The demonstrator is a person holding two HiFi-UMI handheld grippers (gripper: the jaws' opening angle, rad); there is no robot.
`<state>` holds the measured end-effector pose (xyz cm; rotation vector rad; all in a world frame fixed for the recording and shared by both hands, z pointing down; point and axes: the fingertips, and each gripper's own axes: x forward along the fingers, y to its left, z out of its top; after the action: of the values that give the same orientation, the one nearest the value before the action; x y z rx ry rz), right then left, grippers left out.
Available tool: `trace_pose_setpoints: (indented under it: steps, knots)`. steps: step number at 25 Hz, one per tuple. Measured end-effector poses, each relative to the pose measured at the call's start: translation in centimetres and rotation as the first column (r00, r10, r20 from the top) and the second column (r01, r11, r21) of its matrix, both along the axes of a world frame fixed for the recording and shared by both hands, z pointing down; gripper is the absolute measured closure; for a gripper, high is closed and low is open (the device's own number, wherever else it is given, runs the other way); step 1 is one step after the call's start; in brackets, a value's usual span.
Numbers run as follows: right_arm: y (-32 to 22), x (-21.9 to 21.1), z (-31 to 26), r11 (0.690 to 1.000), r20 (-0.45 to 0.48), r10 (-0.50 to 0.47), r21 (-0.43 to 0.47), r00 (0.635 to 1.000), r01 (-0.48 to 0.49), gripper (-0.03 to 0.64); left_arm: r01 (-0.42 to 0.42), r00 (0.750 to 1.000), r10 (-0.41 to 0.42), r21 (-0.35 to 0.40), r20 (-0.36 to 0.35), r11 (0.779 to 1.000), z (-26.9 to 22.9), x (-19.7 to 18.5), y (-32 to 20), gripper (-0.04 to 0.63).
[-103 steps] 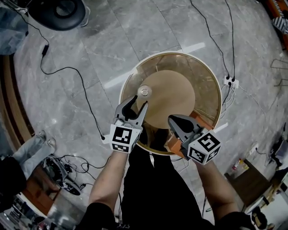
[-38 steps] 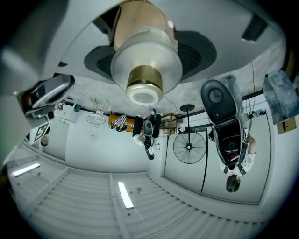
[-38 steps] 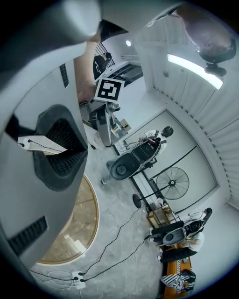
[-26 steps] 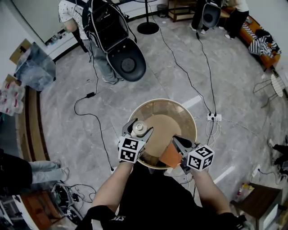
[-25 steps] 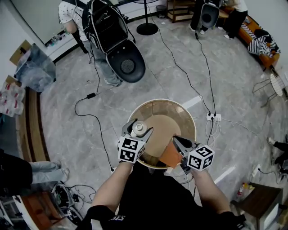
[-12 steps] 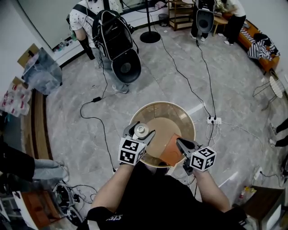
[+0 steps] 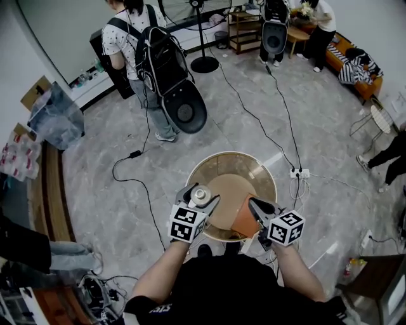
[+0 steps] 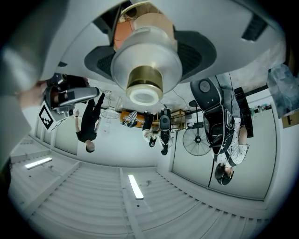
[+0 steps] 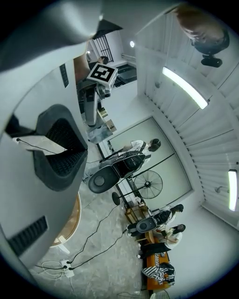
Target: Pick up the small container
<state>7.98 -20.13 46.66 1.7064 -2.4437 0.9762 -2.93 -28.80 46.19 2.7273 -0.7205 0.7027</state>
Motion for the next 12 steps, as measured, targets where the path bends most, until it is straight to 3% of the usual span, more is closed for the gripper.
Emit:
trace_pose_setpoints:
  steps: [5,12]
  knots:
    - [-0.3,-4.0,-1.2,0.999,-0.023,0.037,0.013,0.999,-0.036,0.603,-0.067,0.998,0.067,0.033,-0.010,0.997,-1.7,-3.1,0.2,0.250]
    - [-1.0,-9.5,-3.3,0.997,-0.042,0.046,0.065,0.998,-0.043,0.603,-0.094,0.995,0.097,0.077,-0.027,0.993,-3.8,-8.4,-0.2,0.250]
